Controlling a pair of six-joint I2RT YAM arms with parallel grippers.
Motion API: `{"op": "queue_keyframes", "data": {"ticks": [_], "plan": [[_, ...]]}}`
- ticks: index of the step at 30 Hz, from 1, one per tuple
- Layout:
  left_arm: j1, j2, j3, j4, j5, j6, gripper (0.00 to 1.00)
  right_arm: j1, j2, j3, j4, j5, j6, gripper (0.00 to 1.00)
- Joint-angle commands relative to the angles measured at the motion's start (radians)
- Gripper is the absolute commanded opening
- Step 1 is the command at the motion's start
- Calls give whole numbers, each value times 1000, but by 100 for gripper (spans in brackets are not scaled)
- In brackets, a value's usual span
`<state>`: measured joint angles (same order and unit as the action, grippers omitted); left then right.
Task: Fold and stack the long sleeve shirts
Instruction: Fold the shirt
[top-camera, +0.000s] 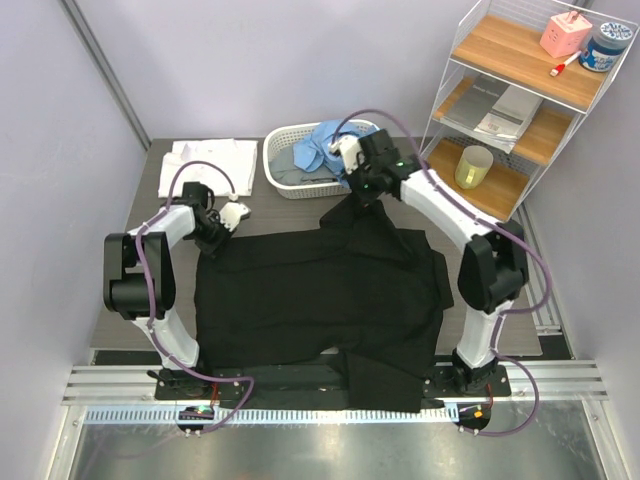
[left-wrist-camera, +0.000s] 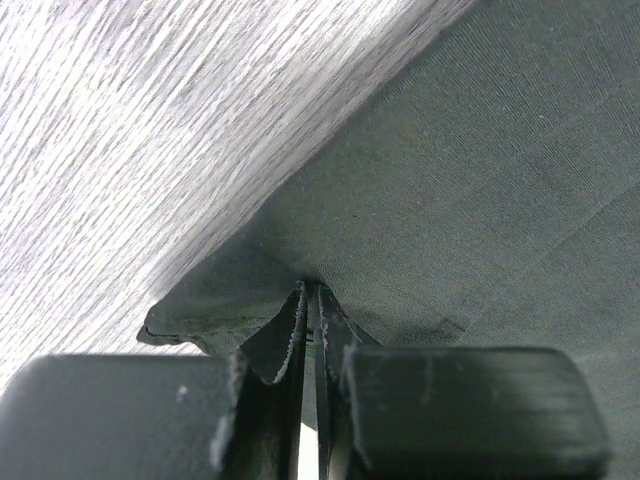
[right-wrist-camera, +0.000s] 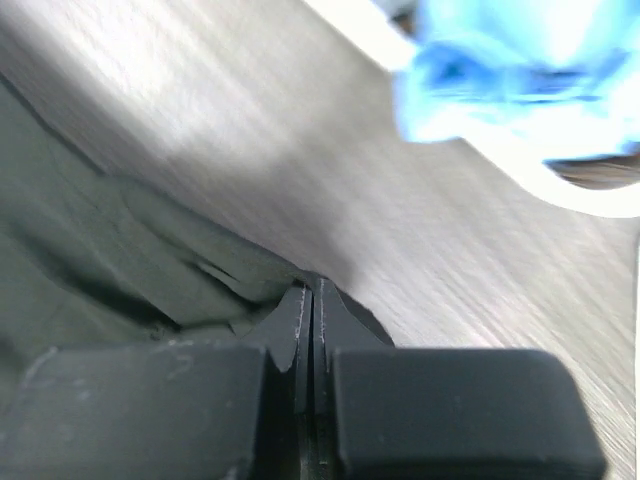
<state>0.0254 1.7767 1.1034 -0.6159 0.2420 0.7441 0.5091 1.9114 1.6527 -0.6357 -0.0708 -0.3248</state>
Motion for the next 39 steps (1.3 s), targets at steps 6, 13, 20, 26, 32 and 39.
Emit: {"op": "queue_keyframes", "data": {"ticks": [6, 13, 20, 26, 32, 39], "plan": [[5, 82, 3, -2, -75, 0, 3, -87, -219, -65, -15, -280, 90, 1], [8, 52, 41, -24, -40, -44, 8, -84, -353, -284, -56, -540, -61, 2], [7, -98, 111, -90, 137, -106, 29, -7, -428, -499, -260, -503, -365, 49], [7, -171, 161, -153, 220, -124, 34, -78, -404, -415, -133, -527, -133, 74], [7, -239, 151, -147, 264, -192, 39, -149, -345, -435, 178, -393, 271, 77], [7, -273, 167, -134, 305, -262, 47, -164, -192, -377, 246, -282, 319, 77]]}}
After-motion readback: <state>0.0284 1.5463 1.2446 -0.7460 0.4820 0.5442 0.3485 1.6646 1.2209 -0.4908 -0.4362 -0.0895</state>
